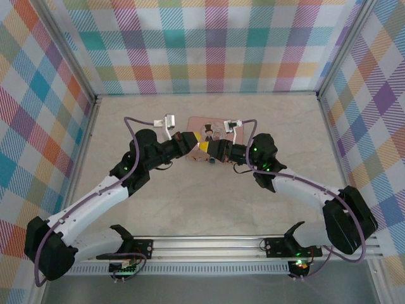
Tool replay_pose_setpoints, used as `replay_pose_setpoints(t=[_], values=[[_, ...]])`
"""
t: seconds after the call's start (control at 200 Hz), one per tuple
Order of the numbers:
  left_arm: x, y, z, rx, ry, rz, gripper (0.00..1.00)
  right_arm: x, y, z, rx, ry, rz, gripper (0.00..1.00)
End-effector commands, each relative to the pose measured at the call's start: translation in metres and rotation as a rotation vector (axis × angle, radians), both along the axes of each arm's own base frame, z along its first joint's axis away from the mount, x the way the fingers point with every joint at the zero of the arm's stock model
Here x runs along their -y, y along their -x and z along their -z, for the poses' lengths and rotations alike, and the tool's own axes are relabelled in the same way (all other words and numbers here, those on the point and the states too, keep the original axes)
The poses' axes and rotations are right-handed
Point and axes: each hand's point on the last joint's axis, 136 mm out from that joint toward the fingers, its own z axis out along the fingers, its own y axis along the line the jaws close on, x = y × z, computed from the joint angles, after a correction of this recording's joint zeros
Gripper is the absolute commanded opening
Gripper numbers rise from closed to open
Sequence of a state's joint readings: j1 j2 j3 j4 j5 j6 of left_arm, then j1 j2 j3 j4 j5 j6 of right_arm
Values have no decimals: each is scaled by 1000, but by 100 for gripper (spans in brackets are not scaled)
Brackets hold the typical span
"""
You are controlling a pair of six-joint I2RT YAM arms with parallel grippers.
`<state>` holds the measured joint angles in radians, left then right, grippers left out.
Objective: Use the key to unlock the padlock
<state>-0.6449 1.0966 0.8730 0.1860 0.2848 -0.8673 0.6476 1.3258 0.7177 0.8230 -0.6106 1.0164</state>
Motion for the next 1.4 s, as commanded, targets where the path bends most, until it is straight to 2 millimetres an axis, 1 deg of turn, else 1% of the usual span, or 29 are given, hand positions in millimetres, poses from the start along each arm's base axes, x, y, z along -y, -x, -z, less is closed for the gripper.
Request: replay_pose_setpoints(t=[0.0, 0.155, 0.185, 0.235, 0.275, 0.33, 0.37, 0.375, 0.425, 0.49, 0.535, 0.57, 0.605, 0.625, 0.655, 0.695, 0.71, 0.77, 0.82, 0.955, 1.015, 1.03, 1.08, 1.185, 1.33, 1.4], values=[[-5, 6, -10, 46, 3, -8, 0, 1, 3, -15, 66, -22, 1, 0], [-10, 8, -6, 40, -13, -19, 0, 4, 3, -15, 83, 11, 11, 0], [-10, 8, -6, 40, -15, -22, 7, 4, 3, -15, 86, 17, 8, 0], [-12, 8, -6, 38, -19, -30, 26, 4, 4, -15, 89, 25, 7, 0], [-14, 7, -6, 40, -26, -39, 38, 4, 3, -12, 88, 39, 8, 0], [-17, 7, -5, 40, -40, -53, 47, 7, 2, -9, 86, 63, 14, 0], [-20, 7, -5, 42, -54, -64, 50, 11, 1, -10, 94, 71, 20, 0], [-21, 8, -4, 43, -56, -65, 50, 11, 1, -7, 84, 81, 20, 0], [-26, 8, -4, 45, -75, -84, 56, 19, -2, -3, 75, 117, 42, 0], [-34, 7, 3, 31, -120, -114, 66, 32, -7, 2, 72, 177, 78, 0], [-39, 6, 10, 18, -168, -134, 68, 42, -11, 7, 72, 223, 111, 0], [-44, 4, 19, 0, -214, -153, 70, 51, -14, 9, 70, 250, 141, 0], [-49, 3, 29, -24, -261, -174, 74, 64, -20, 12, 63, 282, 183, 0], [-51, 1, 34, -37, -290, -184, 75, 69, -23, 15, 52, 299, 198, 0], [-55, 0, 43, -58, -337, -199, 76, 82, -30, 21, 32, 335, 239, 0], [-60, -4, 52, -73, -389, -221, 80, 98, -38, 27, 13, 381, 298, 0], [-63, -3, 62, -101, -426, -222, 82, 104, -41, 31, 8, 402, 321, 0], [-69, -9, 78, -127, -498, -245, 85, 127, -53, 40, -9, 485, 415, 0], [-73, -15, 90, -146, -551, -266, 90, 144, -62, 49, -26, 553, 488, 0], [-79, -38, 122, -193, -625, -302, 94, 184, -85, 77, -114, 724, 643, 0], [-79, -51, 136, -219, -631, -303, 94, 195, -93, 89, -142, 769, 681, 0], [-77, -58, 135, -206, -613, -309, 95, 197, -95, 92, -150, 779, 691, 0], [-76, -71, 144, -216, -599, -308, 95, 204, -101, 101, -165, 810, 720, 0], [-70, -96, 162, -248, -570, -293, 95, 213, -114, 120, -195, 867, 756, 0], [-53, -122, 186, -281, -575, -232, 94, 216, -132, 148, -236, 927, 765, 0], [-44, -132, 189, -279, -557, -206, 94, 216, -140, 160, -249, 949, 761, 0]])
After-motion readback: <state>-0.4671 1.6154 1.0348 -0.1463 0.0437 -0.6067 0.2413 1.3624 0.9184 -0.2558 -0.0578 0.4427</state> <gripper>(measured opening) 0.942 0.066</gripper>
